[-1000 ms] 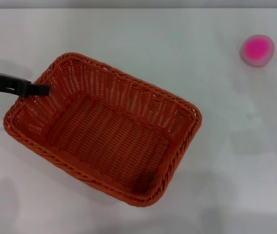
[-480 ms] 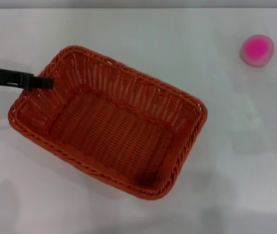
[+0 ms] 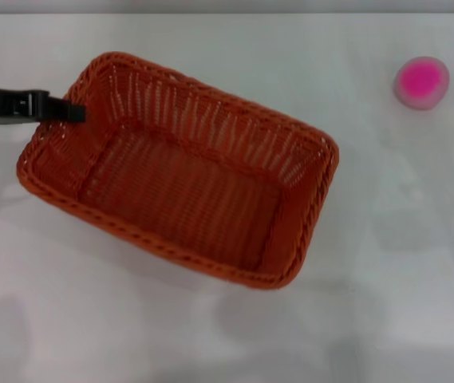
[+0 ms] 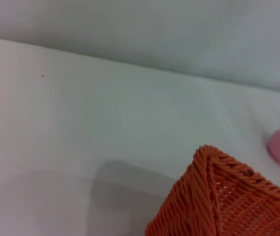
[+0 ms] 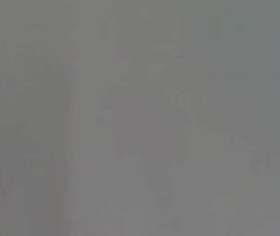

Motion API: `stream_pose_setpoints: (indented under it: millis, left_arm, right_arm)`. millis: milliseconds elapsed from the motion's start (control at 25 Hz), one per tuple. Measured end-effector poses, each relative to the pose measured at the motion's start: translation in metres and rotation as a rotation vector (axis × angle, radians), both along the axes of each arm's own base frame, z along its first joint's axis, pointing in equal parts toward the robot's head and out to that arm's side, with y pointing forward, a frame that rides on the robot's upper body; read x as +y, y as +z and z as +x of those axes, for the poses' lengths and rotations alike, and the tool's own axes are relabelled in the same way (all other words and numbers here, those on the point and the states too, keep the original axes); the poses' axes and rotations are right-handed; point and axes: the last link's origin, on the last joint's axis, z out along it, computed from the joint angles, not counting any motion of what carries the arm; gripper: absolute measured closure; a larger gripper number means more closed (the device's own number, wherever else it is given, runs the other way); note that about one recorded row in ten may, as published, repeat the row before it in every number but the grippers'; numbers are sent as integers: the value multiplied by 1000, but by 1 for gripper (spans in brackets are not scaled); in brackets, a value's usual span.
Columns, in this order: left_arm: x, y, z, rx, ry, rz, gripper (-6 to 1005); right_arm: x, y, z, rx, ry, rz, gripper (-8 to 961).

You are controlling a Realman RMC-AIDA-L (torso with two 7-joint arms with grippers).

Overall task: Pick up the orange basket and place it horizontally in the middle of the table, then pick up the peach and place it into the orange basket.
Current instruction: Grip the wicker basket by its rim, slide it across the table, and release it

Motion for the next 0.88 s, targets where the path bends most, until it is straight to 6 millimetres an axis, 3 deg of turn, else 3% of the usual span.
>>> stream_pose_setpoints:
  millis: [400,880]
  left_arm:
    - [5,5,1,-105,192,49,819]
    - [9,-12,0,-112,342,50,809]
  right_arm:
    - [4,3,-2,4,5,17,259]
    - [8,5,-5,2,19,23,259]
